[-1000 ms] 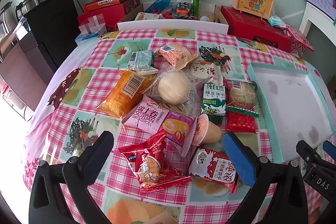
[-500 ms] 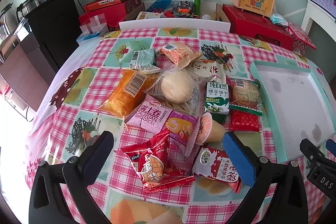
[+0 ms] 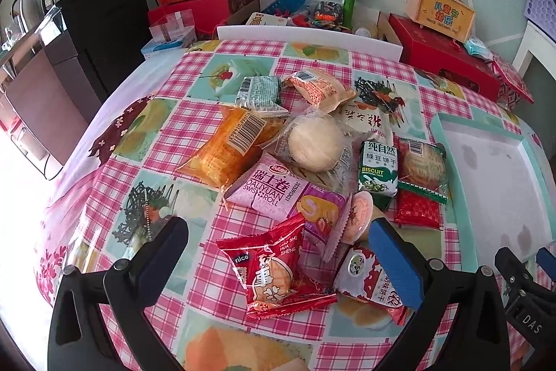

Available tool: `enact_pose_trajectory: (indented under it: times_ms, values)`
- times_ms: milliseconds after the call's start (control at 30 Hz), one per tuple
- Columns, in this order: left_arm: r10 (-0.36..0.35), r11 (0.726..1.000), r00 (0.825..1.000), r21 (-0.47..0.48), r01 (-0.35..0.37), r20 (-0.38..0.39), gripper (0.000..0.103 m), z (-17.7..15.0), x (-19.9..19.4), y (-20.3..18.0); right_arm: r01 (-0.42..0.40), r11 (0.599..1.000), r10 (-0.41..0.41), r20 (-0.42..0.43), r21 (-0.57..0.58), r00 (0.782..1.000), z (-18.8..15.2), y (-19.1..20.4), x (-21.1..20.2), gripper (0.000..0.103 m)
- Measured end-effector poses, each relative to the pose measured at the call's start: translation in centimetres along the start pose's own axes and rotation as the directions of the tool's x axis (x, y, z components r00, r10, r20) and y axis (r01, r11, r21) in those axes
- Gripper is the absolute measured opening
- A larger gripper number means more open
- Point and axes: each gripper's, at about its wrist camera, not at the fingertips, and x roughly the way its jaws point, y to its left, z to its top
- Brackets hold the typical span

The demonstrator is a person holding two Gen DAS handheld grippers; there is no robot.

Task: Organize snacks

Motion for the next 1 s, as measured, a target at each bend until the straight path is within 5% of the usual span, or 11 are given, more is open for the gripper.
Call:
enact_pose_trajectory:
  times_ms: [533, 700, 1000]
  values:
    - [-0.051, 0.998, 0.999, -0.045, 0.052, 0.009, 0.103, 0.1, 0.3, 0.9, -0.010, 0.999, 0.010, 0.005, -0.048, 1.000, -0.1, 1.6, 0.2, 0.103]
    - [-0.042, 0.995, 0.999, -0.095, 0.042, 0.003, 0.103, 0.4, 0.4, 2.8, -0.074, 0.989, 0.079, 0.031, -0.125, 0.996, -0.1, 4.5, -0.1, 0.103]
    - [0.003, 0.990, 0.990, -0.141, -0.024, -0.143, 0.103, -0.7, 2.6, 5.3, -0.163, 0.926, 0.162, -0.031, -0.341, 0.986, -1.7, 11.9, 1.6, 0.103]
